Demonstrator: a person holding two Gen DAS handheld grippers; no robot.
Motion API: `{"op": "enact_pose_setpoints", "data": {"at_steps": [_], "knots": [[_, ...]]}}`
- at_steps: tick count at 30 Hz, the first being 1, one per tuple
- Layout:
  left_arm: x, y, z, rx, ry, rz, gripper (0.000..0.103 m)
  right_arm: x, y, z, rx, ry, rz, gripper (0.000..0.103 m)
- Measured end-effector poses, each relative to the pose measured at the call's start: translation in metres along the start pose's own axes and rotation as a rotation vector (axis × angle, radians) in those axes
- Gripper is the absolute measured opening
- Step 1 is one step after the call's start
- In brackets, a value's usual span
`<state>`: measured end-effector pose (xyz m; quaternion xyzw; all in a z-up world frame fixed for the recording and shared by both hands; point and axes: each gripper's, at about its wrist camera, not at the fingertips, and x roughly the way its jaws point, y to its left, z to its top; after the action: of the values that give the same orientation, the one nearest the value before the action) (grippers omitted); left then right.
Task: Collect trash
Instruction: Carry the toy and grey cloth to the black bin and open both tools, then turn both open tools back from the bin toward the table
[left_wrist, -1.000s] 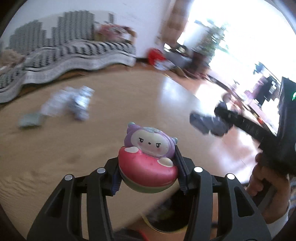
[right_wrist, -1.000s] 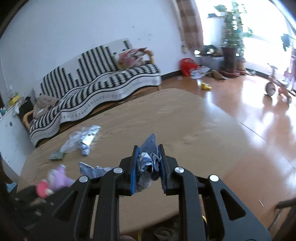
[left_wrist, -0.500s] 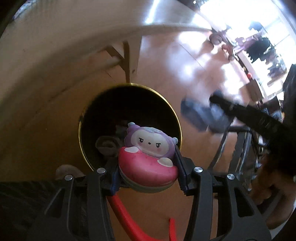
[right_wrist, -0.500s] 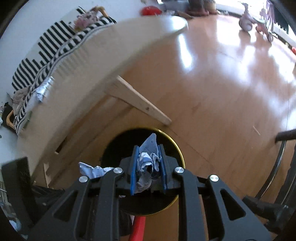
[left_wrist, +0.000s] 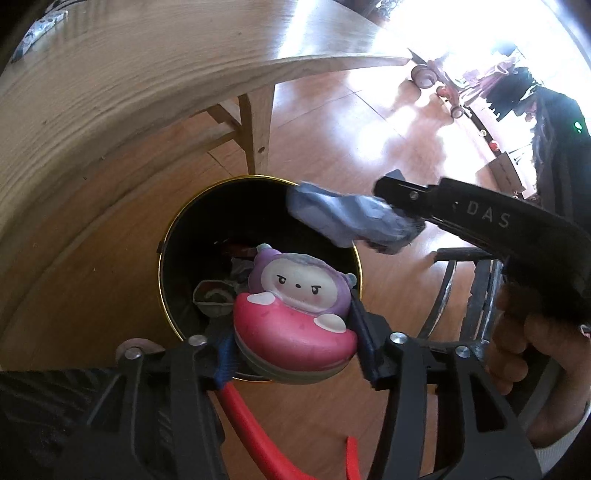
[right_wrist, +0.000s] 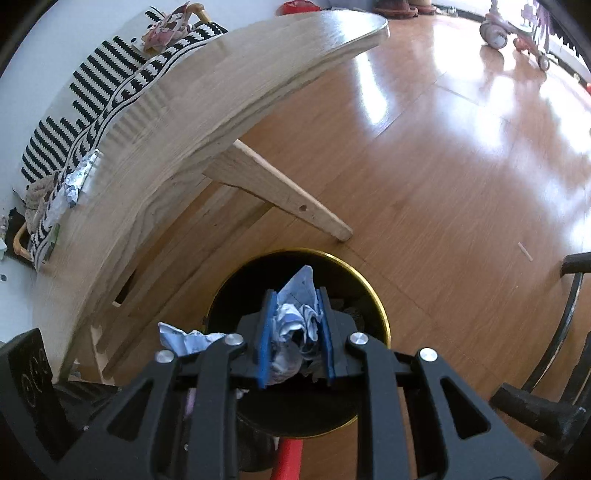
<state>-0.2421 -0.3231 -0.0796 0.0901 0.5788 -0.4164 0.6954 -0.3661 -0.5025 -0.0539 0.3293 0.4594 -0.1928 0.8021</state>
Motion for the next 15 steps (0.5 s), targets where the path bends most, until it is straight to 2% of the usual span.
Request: {"op": "enact_pose_setpoints", "data": {"at_steps": [1,2,3,6,7,11,13,15], "knots": [[-0.002,0.000,0.000,-0.003,0.000,-0.010,0.072,0.001,0.001,0.003,0.005,0.001,0.004,0.060],[-0.004,-0.001,-0.001,-0.002,-0.010,-0.016,0.096,-0.001,0.002,0.004,0.010,-0.007,0.008,0.084],[-0.006,-0.003,-0.001,0.003,-0.020,-0.012,0.097,-0.005,0.001,0.006,0.018,-0.027,0.012,0.089],[-0.013,-0.010,-0.001,0.028,-0.033,-0.030,0.097,-0.017,0.001,0.012,0.010,-0.064,-0.019,0.097],[-0.019,-0.013,-0.002,0.039,-0.050,-0.035,0.097,-0.022,0.001,0.014,0.005,-0.084,-0.039,0.097],[-0.065,-0.025,-0.002,0.095,-0.174,-0.049,0.097,-0.047,0.004,0.020,-0.032,-0.198,-0.112,0.097],[-0.100,-0.021,0.002,0.102,-0.276,-0.019,0.097,-0.058,0.012,0.023,-0.052,-0.249,-0.130,0.097],[-0.126,-0.010,0.007,0.067,-0.343,0.015,0.097,-0.066,0.025,0.027,-0.077,-0.287,-0.114,0.097]]}}
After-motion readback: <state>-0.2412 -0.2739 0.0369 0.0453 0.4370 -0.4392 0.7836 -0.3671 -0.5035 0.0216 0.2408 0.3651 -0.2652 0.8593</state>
